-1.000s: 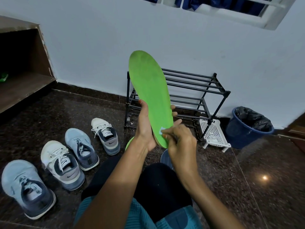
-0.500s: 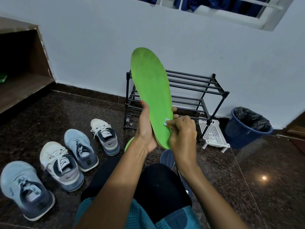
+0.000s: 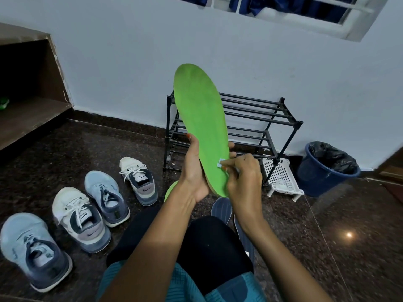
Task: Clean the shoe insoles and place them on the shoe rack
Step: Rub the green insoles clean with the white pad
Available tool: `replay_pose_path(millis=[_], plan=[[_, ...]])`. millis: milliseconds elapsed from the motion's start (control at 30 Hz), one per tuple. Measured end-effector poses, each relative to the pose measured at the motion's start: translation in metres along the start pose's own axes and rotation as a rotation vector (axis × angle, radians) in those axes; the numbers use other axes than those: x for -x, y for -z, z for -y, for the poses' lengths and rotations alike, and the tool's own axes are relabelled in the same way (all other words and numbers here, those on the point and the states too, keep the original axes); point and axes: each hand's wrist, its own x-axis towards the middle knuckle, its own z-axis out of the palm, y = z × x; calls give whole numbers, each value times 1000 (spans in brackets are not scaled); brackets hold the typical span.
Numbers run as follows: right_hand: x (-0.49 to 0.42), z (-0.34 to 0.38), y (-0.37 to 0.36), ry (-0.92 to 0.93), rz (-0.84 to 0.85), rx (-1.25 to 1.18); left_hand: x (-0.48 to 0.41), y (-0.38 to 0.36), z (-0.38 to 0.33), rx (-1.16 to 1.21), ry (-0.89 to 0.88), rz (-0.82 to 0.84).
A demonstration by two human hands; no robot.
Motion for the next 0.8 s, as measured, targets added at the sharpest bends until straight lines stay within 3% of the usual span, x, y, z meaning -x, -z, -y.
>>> replay_pose_path(millis=[167,433,800], plan=[[-4,1,-5,-10,-32,32,2,-1,-1,-11,2,-2],[21,18,2,37,71,-115,-2,5,0,66,-14,64],[-9,1,-5,-28,-23,66,3,-3,0,-12,-6,43]])
